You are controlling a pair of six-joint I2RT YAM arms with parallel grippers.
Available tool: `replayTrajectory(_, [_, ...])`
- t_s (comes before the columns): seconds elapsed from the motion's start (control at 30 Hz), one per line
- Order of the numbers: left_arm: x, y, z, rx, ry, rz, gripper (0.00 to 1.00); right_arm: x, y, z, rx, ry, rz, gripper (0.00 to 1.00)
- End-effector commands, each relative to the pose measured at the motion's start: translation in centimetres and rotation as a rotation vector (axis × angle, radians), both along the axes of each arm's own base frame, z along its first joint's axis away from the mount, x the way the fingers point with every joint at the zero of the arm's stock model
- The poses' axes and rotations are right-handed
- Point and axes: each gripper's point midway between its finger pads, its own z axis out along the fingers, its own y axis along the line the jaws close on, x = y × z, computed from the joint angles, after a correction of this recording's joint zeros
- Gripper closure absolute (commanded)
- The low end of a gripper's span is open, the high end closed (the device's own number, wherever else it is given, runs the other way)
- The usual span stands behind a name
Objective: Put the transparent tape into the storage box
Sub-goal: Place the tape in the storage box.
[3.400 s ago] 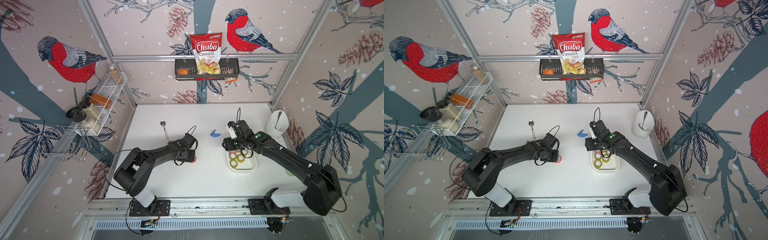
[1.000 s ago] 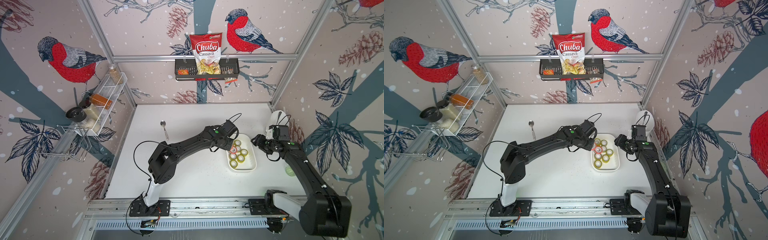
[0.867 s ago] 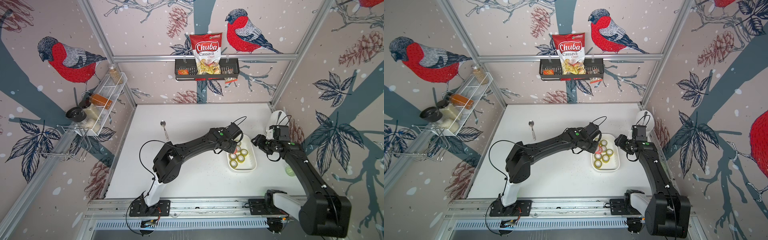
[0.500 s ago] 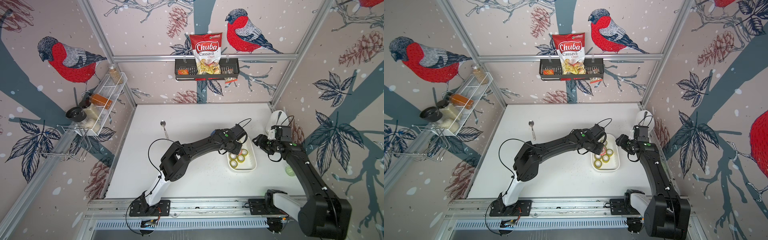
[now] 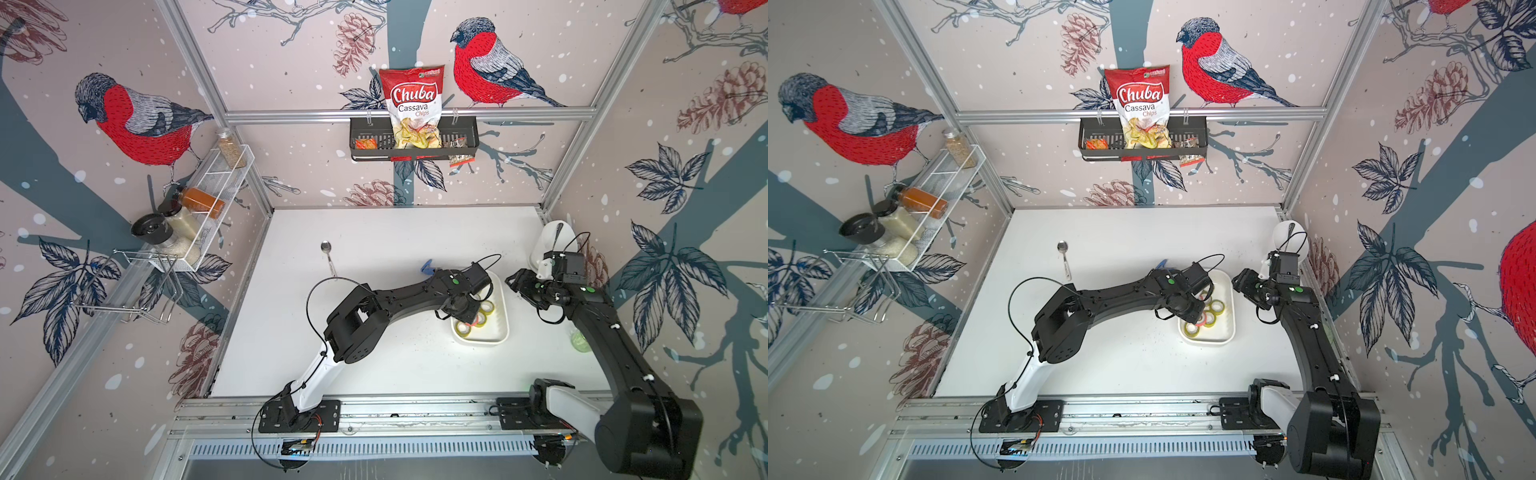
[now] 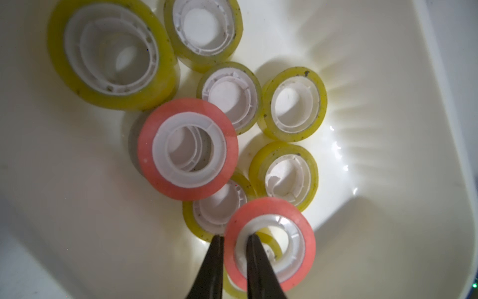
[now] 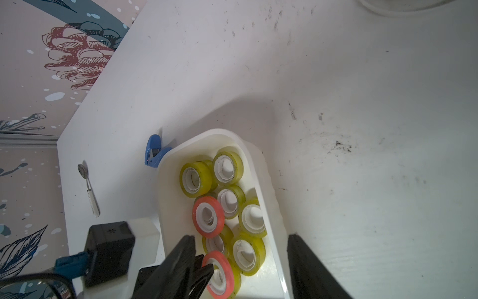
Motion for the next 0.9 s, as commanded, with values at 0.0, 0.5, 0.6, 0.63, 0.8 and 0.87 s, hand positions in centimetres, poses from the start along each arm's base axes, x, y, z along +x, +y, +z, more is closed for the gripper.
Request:
replayTrajectory(0.0, [-0.1, -0.1, -0.4, 0.0, 0.0, -0.003, 0.81, 0.1, 0.1, 0.5, -0.003, -0.017, 0.019, 0.38])
replayTrajectory(0.5, [0.6, -0.5, 1.6, -0.025, -0.025, 0.021, 0.64, 0.1, -0.4, 0.9, -0.03, -0.031, 0.016, 0.38])
replayTrajectory(0.6, [0.6, -1.1, 4.0, -0.075, -0.041, 0.02, 0.61, 0.2, -0.5, 1.5, -0.052, -0.053, 0.028, 0.38])
replayTrajectory(0.63, [0.7, -1.3, 4.9, -0.096, -0.05, 0.021, 0.6, 0.2, -0.5, 1.7, -0.057, -0.063, 0.034, 0.38])
replayTrajectory(0.8, [0.8, -1.8, 9.5, -0.191, -0.099, 0.01, 0.52, 0.6, -0.2, 1.9, -0.076, -0.103, 0.074, 0.31])
replayTrajectory(0.87, [0.8, -1.8, 11.1, -0.219, -0.12, -0.001, 0.49, 0.8, -0.3, 2.2, -0.094, -0.121, 0.079, 0.27])
